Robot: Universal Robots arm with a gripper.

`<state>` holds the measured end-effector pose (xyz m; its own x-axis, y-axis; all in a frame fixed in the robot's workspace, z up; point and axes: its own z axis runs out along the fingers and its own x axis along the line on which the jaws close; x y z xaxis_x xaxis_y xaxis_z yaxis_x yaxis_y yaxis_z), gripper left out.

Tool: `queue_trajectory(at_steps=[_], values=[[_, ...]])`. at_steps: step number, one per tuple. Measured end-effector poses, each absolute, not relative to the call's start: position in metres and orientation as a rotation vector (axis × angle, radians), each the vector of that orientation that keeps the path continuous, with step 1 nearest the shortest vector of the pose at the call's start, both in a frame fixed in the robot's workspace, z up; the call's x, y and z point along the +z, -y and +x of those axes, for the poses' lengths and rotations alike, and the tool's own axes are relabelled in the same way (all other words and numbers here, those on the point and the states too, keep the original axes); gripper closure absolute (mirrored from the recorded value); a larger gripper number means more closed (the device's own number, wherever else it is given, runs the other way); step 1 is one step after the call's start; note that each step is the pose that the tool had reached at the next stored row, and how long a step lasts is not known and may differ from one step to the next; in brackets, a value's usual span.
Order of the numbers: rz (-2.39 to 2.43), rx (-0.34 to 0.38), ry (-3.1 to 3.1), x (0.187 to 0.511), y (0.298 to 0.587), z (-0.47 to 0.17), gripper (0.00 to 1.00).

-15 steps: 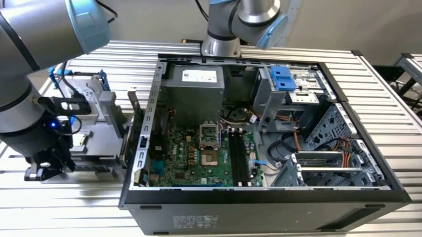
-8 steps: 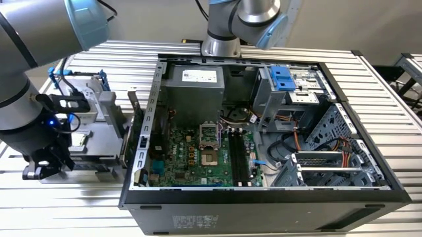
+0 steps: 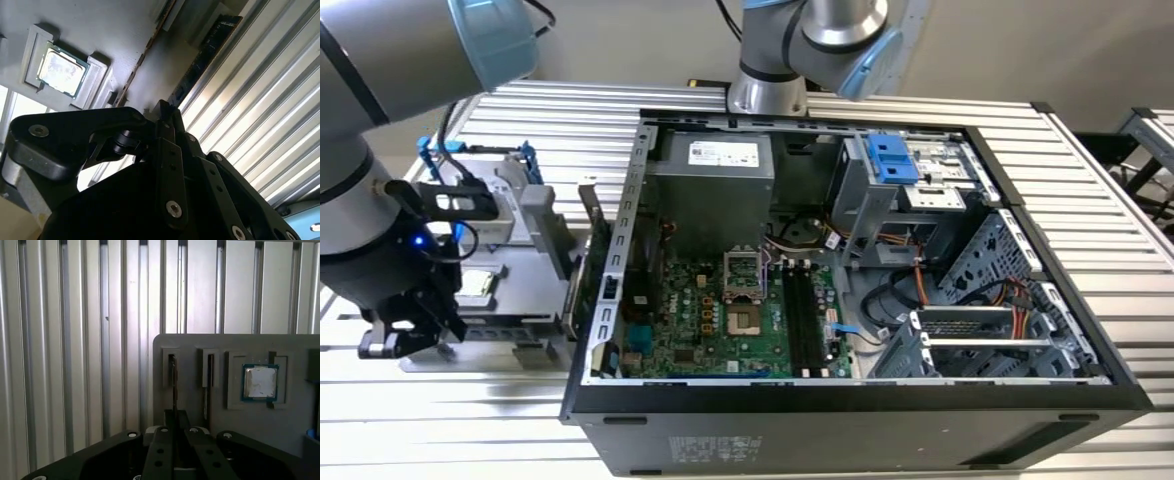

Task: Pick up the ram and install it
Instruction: 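Pick up the ram and move it above insertion slot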

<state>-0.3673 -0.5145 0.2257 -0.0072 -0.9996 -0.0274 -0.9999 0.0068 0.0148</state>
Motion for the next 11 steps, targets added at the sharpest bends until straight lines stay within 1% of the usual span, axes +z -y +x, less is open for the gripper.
queue_trajectory(at_steps=[11], values=[[-2.206,0.046,-2.221,0.2351,0.5146,-0.3675,1.0]])
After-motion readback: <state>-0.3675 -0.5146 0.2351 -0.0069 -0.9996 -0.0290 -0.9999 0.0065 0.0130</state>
